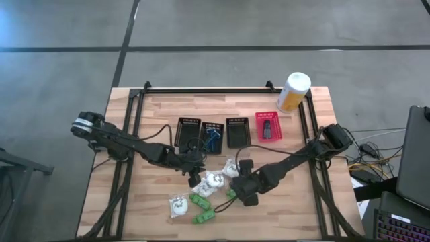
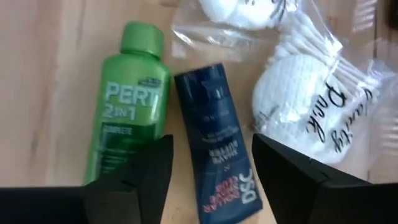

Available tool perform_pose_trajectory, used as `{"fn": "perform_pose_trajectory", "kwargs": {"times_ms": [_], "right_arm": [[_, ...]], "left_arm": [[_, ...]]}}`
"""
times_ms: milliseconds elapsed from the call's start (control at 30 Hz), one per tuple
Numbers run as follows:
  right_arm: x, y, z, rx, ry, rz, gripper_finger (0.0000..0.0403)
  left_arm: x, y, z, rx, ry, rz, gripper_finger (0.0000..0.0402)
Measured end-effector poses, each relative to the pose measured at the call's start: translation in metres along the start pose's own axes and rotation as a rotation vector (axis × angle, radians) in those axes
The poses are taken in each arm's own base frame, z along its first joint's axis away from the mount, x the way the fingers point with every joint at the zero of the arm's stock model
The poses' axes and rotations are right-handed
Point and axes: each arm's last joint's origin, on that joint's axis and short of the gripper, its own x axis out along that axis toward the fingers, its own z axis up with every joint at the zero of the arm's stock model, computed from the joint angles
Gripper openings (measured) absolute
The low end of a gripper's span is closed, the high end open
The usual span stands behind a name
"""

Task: Pick & Place Travel size toiletries
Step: Put the blue shave cream into the red bin

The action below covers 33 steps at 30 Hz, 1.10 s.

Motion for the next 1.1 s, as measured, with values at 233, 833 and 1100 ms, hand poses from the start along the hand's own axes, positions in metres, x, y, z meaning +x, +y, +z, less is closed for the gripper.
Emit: {"fn": "perform_pose_trajectory", "kwargs": {"times_ms": [233,833,1100], "right_arm": [[0.0,0.001,0.0,0.02,-0.004,0.009,0.0208],[0.007,-0.003,-0.002,0.026,-0.024,-0.001,0.0245],[0.012,-0.003,-0.009,0.026,-0.007,0.007,0.0211]], "left_arm": [[0.0,0.0,0.0,0.0,0.0,0.0,0.0099],[0.0,0.0,0.0,0.0,0.0,0.0,0.0099],[0.0,0.0,0.0,0.0,0.0,0.0,0.0099]]}}
